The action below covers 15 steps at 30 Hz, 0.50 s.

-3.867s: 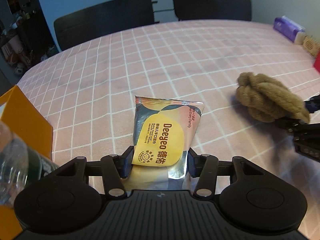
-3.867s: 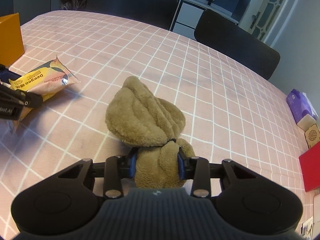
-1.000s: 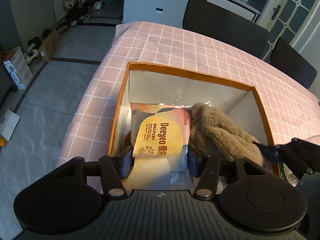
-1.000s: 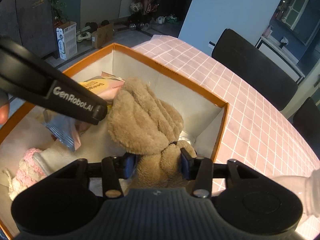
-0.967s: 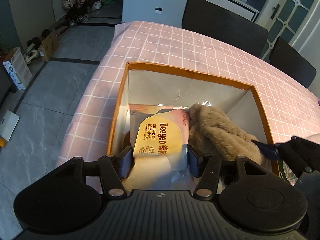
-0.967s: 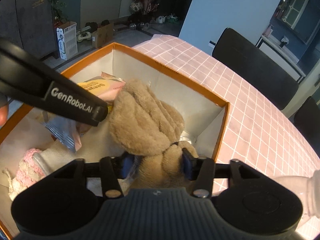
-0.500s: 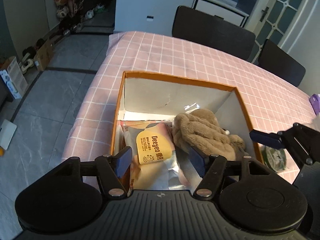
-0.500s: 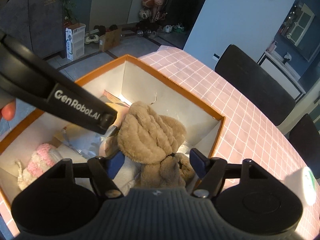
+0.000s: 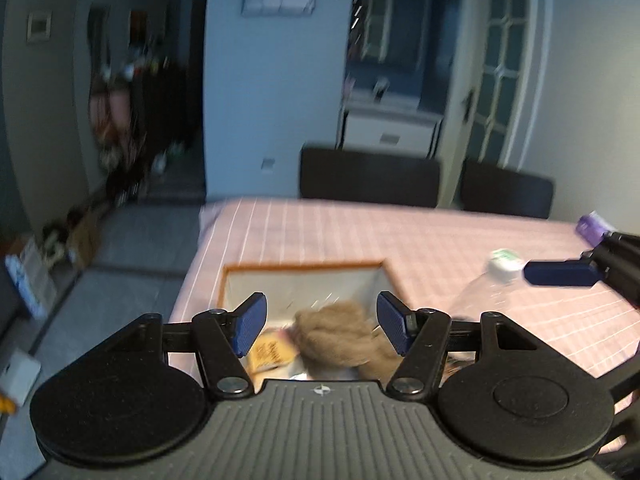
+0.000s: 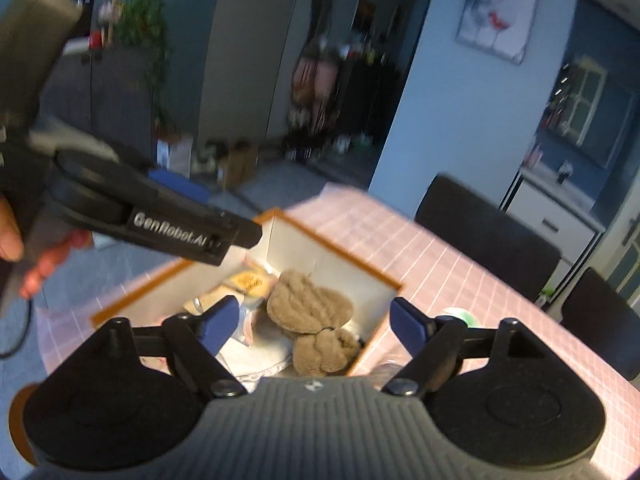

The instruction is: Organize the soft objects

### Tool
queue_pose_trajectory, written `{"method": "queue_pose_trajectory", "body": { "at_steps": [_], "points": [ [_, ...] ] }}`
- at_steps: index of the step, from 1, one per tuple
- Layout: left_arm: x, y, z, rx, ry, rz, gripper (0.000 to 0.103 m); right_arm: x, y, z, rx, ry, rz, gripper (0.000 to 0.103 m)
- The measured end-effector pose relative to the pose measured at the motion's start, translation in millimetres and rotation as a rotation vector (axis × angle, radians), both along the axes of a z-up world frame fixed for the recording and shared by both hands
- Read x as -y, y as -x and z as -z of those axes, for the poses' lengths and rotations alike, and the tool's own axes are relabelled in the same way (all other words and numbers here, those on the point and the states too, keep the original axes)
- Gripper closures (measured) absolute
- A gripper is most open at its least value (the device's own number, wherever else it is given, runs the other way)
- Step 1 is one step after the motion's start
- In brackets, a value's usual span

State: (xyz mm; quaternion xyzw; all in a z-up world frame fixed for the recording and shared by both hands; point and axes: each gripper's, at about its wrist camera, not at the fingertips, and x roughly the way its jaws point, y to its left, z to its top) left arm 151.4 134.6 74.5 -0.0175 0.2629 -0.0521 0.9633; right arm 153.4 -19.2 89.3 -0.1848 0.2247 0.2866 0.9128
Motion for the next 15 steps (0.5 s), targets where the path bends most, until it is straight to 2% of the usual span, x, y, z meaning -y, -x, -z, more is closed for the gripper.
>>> {"method": "queue_pose_trajectory", "body": {
  "at_steps": [5,11,15],
  "points": [
    [39,47,-3,0.222,-0.094,0.025,0.030,51,47,-7,0.125,-0.067,0.069,0.006],
    [85,96,20,0.436,-0.154,0.040,0.030,98,91,12,0.158,-0.144,0.178,0.005],
    [108,121,40,0.496,-0.153,0.037,0.030,117,118,31,0.195,-0.211,0.239,0.003]
  ]
}}
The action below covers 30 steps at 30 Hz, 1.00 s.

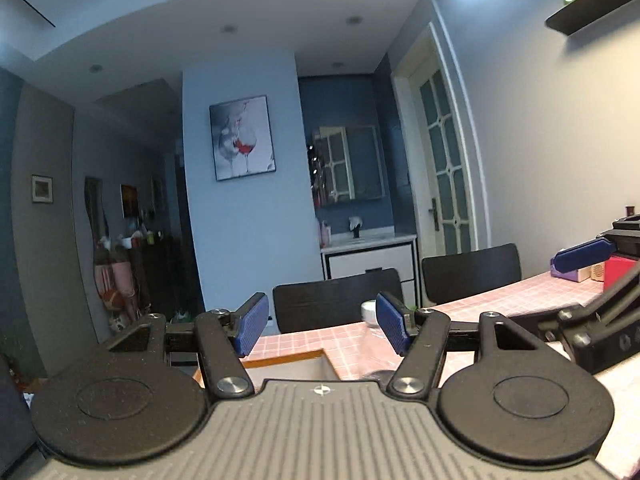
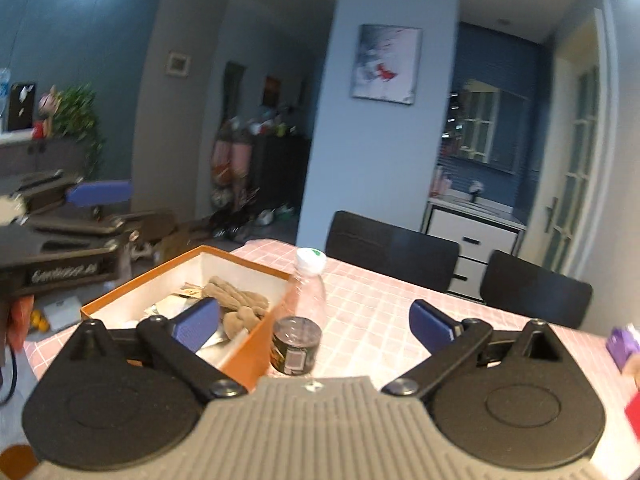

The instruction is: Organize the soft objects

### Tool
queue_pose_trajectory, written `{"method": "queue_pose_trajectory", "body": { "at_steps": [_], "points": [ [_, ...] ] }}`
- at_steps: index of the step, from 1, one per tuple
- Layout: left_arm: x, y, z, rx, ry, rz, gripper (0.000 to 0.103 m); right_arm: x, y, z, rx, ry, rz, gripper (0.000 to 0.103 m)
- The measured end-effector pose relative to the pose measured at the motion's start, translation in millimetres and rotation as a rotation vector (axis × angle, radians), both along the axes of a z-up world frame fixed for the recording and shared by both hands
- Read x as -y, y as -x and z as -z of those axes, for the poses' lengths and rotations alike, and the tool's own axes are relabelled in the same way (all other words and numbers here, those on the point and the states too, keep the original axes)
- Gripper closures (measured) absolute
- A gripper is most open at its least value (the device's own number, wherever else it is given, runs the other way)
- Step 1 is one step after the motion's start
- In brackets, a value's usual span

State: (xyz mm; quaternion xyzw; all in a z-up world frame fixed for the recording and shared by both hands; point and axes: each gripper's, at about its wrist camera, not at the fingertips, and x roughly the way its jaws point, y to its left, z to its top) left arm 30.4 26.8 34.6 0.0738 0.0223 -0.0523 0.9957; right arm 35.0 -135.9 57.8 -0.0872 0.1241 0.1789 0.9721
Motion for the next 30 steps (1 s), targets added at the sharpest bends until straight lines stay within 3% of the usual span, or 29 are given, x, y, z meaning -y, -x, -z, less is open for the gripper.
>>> {"method": "queue_pose_trajectory", "body": {
  "at_steps": [5,7,11,14,20,25,30],
  "points": [
    [12,20,25,0.037,-0.012,-0.045,0.029,13,27,32,0.050,-0.062,0.101,0.003],
    [17,24,39,0.038,-0.008,-0.085,0.020,17,36,49,0.062,-0.085,0.144,0.003],
    [27,23,66,-0.034,-0.025,-0.155,0.014,16,44,82,0.044,-0.099,0.239,0.003],
    [30,22,82,-0.092,-0.014,-0.140,0.014,17,41,107,0.008,-0.090,0.295,0.003],
    [25,7,100,-0.231,0.072,-0.169,0.013,14,32,142,-0.094,-0.092,0.310,0.003],
    [20,12,111,-0.272,0.061,-0.200,0.013,21,19,153,-0.162,-0.138,0.311,0.003],
    [18,15,120,-0.299,0.074,-0.213,0.013,21,12,154,-0.165,-0.154,0.305,0.003]
  ]
}}
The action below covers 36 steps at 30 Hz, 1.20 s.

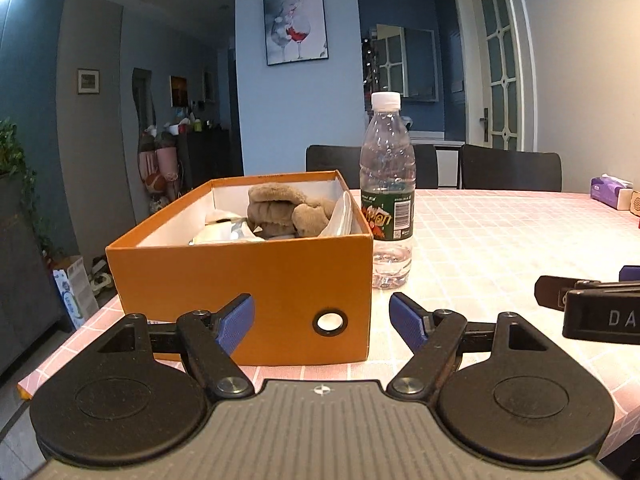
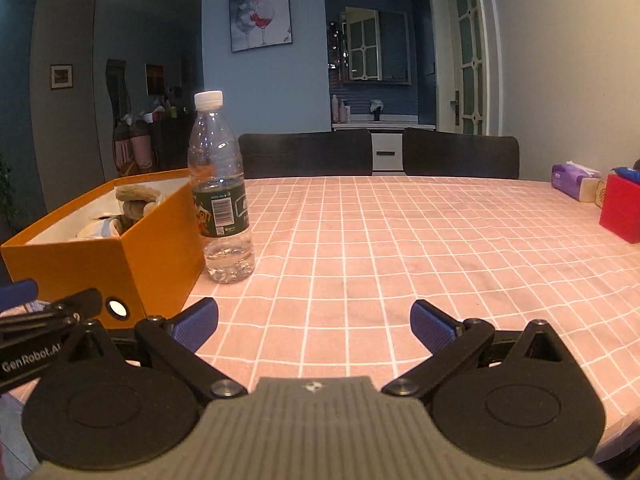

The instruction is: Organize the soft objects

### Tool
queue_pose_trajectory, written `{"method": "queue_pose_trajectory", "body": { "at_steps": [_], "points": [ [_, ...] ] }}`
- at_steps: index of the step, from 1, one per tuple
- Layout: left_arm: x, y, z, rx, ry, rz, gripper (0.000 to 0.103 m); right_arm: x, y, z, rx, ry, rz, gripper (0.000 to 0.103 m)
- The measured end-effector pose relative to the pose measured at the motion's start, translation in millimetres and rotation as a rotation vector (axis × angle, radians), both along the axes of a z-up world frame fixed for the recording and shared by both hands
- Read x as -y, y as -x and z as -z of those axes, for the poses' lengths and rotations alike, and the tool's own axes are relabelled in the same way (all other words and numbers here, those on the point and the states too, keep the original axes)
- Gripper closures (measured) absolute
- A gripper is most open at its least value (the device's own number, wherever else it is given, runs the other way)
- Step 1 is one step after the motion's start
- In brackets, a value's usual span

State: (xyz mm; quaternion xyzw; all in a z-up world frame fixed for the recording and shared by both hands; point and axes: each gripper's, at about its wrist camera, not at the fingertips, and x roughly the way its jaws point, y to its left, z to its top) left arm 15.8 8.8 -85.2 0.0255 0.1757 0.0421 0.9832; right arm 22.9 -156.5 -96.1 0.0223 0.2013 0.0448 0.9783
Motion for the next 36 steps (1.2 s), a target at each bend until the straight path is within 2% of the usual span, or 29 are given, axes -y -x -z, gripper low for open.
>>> {"method": "queue_pose_trajectory", "body": {
  "at_steps": [36],
  "points": [
    [11,3,0,0.004,-0.002,0.006,0.013,5,-2,-4,0.024,0.016,-0.006,0.003]
  ]
}}
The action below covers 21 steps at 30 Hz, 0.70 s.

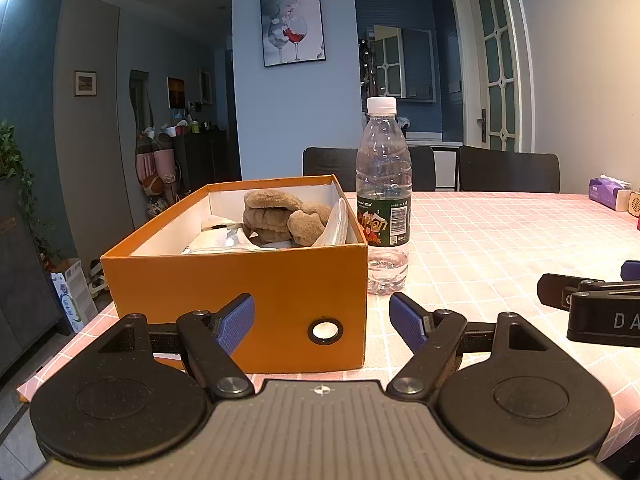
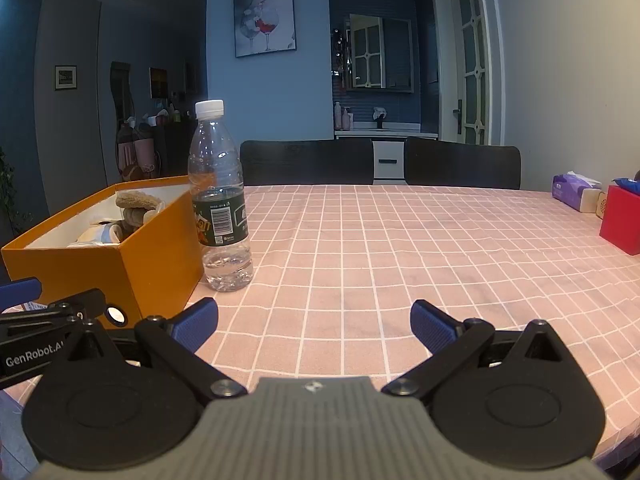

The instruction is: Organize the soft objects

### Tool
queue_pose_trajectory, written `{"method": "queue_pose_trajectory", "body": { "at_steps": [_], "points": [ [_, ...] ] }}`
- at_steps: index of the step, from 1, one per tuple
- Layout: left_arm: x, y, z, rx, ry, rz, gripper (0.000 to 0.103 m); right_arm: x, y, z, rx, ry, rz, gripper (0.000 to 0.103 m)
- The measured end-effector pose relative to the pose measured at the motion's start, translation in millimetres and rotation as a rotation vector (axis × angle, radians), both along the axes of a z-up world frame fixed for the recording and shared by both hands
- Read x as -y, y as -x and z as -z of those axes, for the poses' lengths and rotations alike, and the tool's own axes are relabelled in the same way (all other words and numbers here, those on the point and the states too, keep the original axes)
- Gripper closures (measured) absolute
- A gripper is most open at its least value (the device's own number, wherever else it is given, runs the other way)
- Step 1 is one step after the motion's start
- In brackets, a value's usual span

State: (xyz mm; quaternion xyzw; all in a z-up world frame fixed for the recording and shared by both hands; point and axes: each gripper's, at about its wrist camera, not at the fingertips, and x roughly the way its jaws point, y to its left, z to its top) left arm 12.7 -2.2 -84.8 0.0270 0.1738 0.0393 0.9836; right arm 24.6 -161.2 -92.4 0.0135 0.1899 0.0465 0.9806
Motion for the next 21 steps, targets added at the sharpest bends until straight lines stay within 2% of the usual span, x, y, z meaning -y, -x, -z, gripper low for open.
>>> {"method": "queue_pose_trajectory", "body": {
  "at_steps": [21],
  "points": [
    [-1.4,0.5,-1.0,0.001,0.001,-0.001,0.013,1.1,-1.5,1.0,-0.008,0.006,-0.002,0.003]
  ]
}}
